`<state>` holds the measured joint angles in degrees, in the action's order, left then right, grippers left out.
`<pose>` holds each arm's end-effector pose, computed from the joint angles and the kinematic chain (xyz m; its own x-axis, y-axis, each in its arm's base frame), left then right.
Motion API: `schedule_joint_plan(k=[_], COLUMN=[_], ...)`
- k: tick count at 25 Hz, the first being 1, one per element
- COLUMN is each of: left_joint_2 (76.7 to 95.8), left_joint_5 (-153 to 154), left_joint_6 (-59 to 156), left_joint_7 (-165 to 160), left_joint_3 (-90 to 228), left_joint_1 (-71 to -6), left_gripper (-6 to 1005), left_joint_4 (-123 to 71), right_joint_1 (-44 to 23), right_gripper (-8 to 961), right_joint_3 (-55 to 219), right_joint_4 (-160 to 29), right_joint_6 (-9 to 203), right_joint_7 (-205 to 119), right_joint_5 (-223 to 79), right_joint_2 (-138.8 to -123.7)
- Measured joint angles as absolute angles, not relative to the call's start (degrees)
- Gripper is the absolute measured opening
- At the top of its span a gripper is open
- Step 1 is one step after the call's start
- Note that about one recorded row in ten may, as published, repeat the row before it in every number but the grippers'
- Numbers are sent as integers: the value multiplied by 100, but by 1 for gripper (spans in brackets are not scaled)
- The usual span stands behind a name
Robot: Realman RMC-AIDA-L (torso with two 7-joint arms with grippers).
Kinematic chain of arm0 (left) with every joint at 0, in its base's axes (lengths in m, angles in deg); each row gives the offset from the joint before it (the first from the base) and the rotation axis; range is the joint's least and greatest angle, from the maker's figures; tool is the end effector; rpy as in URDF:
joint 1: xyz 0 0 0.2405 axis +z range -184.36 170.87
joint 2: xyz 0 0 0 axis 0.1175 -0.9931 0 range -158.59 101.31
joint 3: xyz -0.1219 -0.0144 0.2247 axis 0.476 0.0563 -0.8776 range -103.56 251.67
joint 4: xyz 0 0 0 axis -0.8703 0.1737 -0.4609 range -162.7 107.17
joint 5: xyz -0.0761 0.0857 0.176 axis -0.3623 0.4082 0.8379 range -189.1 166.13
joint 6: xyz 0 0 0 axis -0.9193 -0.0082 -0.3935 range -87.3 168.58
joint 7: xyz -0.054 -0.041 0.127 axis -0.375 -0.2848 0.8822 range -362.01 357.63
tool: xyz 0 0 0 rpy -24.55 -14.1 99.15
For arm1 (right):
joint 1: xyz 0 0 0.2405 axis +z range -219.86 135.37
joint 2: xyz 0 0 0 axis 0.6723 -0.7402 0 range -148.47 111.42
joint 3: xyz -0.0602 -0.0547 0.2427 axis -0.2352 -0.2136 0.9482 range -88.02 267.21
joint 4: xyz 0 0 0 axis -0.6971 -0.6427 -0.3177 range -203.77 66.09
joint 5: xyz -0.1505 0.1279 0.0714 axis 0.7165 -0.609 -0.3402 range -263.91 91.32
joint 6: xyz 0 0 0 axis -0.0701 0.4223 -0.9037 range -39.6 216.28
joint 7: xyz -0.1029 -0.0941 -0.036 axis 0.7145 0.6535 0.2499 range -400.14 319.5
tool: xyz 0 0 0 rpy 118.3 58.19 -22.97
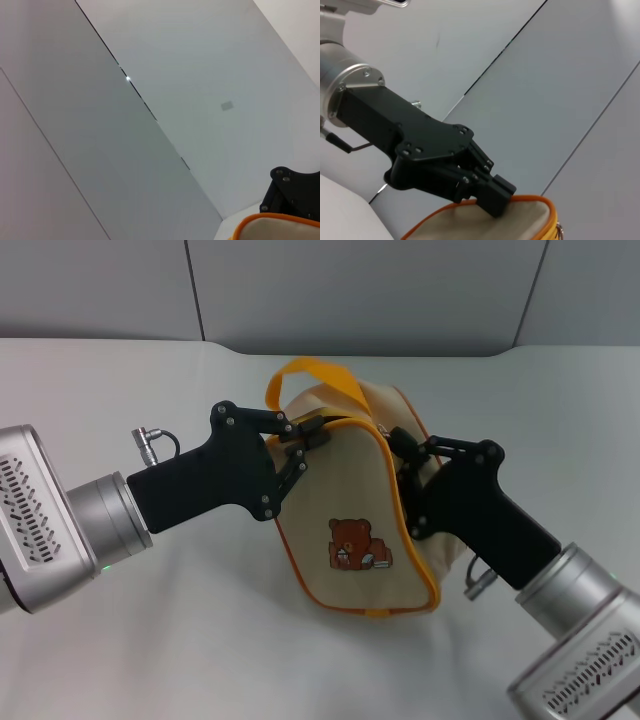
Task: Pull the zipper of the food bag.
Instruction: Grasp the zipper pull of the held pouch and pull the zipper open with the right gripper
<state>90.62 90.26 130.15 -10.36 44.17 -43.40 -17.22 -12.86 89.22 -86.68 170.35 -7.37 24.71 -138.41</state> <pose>-0.2282 0.3283 -0.0426 0.7272 -0.5294 0.4370 -0.1273 -0.7296 -0.6719 0.2300 0.2814 -0.0923 0.7980 0.5504 -0.2457 0.0143 -0.4248 -0.9052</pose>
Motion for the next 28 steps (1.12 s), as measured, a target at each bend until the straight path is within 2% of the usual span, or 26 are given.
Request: schedule_joint_plan(k=[5,16,28], left_joint_2=[9063,9060,9057], left_joint_5=[9021,8992,8897], left_joint_6=[12990,12925,12827], left_joint_7=[-1036,-1084,-1064], left_joint_3=[4444,4462,4756], left_joint_1=[-4349,-4367,-4219], left_gripper=[59,70,85], left_joint_4=[-1723,-1682,-2245], right_joint_1=[-1615,-2996,-3165], right_gripper=[19,67,118], right_joint_3=[8895,8891,8932], right_joint_4=[-8668,-8526,-8331], right_joint_6=[17047,17301,17943], right_joint_7=[-748,-794,-960], right_joint_5=[2476,2587,2563], right_joint_2=[-13840,-13829,-13814])
